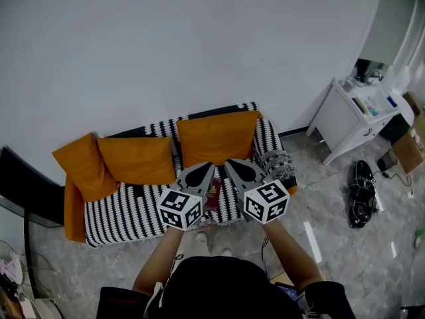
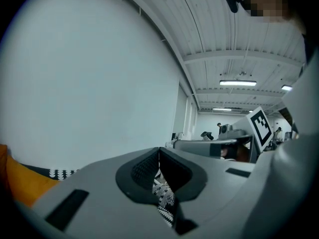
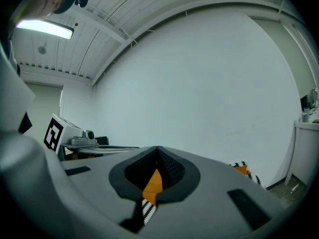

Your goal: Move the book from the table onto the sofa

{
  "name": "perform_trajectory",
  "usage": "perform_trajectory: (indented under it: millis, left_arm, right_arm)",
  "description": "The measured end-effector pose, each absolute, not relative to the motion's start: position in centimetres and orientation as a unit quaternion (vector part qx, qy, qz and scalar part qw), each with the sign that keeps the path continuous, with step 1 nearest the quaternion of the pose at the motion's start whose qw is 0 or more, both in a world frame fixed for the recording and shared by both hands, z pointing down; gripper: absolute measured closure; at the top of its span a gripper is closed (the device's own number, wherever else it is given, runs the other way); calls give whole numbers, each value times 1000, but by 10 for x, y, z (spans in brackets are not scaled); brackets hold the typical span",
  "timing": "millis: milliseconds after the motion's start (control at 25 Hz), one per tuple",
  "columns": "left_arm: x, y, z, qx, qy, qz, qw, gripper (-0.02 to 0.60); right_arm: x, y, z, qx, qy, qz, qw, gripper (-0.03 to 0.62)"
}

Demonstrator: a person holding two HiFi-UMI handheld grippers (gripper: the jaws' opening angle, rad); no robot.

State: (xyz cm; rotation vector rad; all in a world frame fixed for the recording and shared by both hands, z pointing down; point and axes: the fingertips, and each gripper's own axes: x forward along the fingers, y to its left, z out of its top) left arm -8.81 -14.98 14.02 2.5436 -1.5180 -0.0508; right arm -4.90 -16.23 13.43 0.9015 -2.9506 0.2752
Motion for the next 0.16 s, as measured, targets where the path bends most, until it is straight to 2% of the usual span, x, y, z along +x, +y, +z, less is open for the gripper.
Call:
perform_trajectory:
  millis: [160]
  left_arm:
    - [-90,-150,137,854,-510,-32,95,565]
  right_arm:
    - [-51,-166,141,293,-951,90,32,579]
